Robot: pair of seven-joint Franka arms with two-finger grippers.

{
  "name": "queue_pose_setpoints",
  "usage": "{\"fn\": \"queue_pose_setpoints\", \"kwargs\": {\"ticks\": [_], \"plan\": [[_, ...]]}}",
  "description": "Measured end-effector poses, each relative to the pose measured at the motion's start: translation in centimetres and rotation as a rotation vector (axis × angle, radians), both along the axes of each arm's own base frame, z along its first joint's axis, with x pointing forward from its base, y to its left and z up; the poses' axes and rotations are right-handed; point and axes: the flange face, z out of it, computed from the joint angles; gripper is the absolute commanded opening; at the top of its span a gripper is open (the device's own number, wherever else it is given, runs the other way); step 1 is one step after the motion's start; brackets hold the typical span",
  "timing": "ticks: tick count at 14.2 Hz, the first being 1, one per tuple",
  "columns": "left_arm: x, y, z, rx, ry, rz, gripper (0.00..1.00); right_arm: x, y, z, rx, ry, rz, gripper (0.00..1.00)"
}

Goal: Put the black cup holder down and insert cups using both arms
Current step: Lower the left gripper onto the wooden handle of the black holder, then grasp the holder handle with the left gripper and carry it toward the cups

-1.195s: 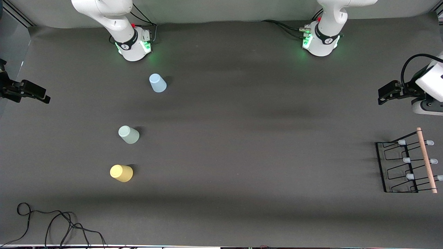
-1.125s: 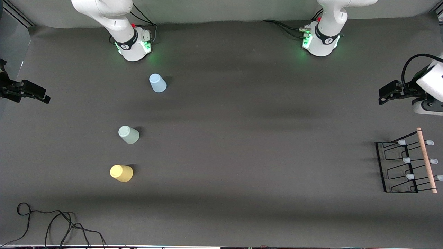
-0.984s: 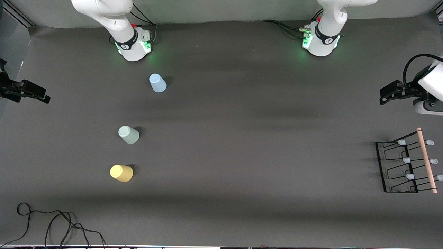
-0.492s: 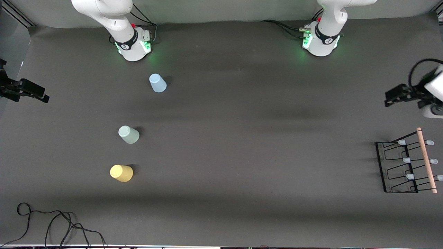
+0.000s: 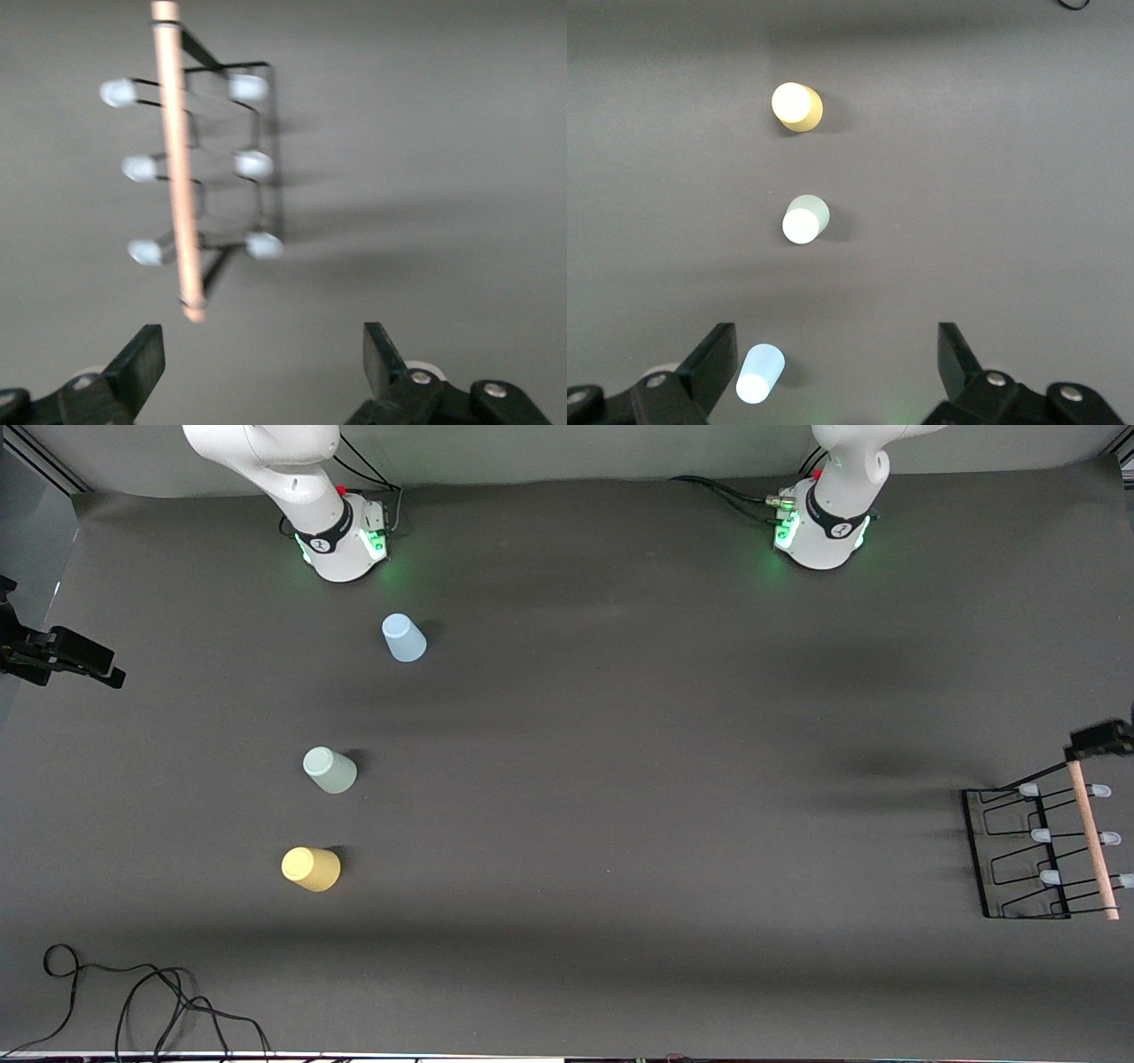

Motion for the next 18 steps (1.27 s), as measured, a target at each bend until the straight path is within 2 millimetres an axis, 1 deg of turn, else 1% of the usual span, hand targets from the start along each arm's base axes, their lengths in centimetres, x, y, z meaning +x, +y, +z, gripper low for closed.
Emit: {"fn": "queue_pose_setpoints", "kwargs": {"ticks": [1,3,5,6,7,8,9,10,11,12,16,18], "plan": [[0.4,1.8,-2.2,0.002,0.002,-0.009,1.00,0.0,0.0,0.0,0.000,0.000,0.000,1.00],[1.1,4.0,-6.5,0.007,0.017,-0.013,1.00,0.0,0.0,0.0,0.000,0.000,0.000,1.00],[1.5,4.8,-10.0,-0.001,0.050,-0.017,0.98,0.0,0.0,0.0,0.000,0.000,0.000,1.00],[1.6,4.7,-11.1,-0.005,0.062,-0.021,0.93,0.0,0.0,0.0,0.000,0.000,0.000,1.00],[1.8,4.5,-11.7,-0.009,0.070,-0.029,0.78,0.0,0.0,0.0,0.000,0.001,0.000,1.00],[1.9,4.3,-12.3,-0.010,0.073,-0.036,0.50,0.0,0.0,0.0,0.000,0.001,0.000,1.00],[2.1,4.1,-12.8,-0.006,0.075,-0.046,0.35,0.0,0.0,0.0,0.000,0.001,0.000,1.00],[2.3,4.0,-13.2,-0.001,0.079,-0.055,0.17,0.0,0.0,0.0,0.000,0.001,0.000,1.00],[2.4,3.9,-13.5,0.003,0.084,-0.062,0.04,0.0,0.0,0.0,0.000,0.001,0.000,1.00],[2.5,3.9,-13.6,0.004,0.085,-0.068,0.00,0.0,0.0,0.0,0.000,0.001,0.000,1.00],[2.7,3.9,-13.2,0.006,0.079,-0.107,0.00,0.0,0.0,0.0,0.000,0.001,0.000,1.00],[3.4,3.2,-12.0,0.010,0.057,-0.124,0.00,0.0,0.0,0.0,0.000,0.001,0.000,1.00]]}}
